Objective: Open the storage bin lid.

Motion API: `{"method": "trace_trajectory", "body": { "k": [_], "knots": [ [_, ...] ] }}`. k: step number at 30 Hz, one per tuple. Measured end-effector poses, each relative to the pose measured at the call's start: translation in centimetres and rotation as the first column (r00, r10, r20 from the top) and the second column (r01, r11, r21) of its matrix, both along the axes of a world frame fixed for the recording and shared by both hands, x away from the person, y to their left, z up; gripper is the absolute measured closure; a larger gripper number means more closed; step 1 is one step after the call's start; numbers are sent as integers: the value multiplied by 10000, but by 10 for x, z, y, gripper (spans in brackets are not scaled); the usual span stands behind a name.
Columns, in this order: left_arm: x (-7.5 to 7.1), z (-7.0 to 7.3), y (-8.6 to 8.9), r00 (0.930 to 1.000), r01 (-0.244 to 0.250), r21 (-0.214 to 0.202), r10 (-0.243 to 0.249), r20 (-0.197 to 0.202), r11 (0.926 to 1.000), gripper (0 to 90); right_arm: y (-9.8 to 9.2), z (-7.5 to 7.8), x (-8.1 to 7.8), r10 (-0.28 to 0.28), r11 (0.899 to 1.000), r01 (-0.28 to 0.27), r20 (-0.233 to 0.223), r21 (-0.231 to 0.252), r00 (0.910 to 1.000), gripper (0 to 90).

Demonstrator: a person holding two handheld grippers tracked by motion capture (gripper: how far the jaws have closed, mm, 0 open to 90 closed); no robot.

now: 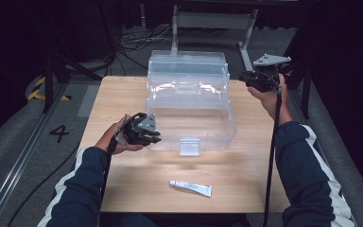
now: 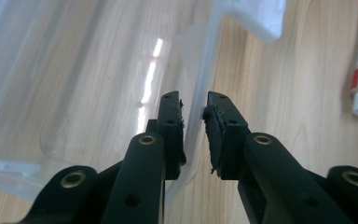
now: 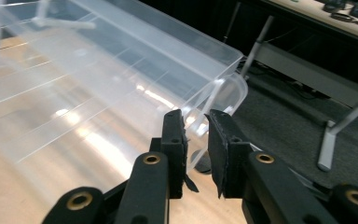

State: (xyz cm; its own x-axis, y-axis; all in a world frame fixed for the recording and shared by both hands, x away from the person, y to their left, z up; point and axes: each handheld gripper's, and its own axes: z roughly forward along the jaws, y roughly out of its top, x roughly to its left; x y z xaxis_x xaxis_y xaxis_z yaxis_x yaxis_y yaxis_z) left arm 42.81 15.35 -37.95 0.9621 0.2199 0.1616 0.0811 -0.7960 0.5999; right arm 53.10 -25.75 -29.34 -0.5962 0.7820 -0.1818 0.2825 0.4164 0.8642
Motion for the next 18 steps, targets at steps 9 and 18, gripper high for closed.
{"method": "trace_trajectory", "body": {
  "k": [9, 18],
  "knots": [
    [-17, 16, 15, 9938, -797, -709, 848, 712, 9943, 623, -6, -16, -38, 808, 9966, -816, -517, -135, 9954, 728],
    [-33, 17, 47, 9728, -2135, -1204, 2224, 656, 9695, 434, -11, -28, -71, 1297, 9915, -1288, -622, 192, 9896, 671]
  ]
}}
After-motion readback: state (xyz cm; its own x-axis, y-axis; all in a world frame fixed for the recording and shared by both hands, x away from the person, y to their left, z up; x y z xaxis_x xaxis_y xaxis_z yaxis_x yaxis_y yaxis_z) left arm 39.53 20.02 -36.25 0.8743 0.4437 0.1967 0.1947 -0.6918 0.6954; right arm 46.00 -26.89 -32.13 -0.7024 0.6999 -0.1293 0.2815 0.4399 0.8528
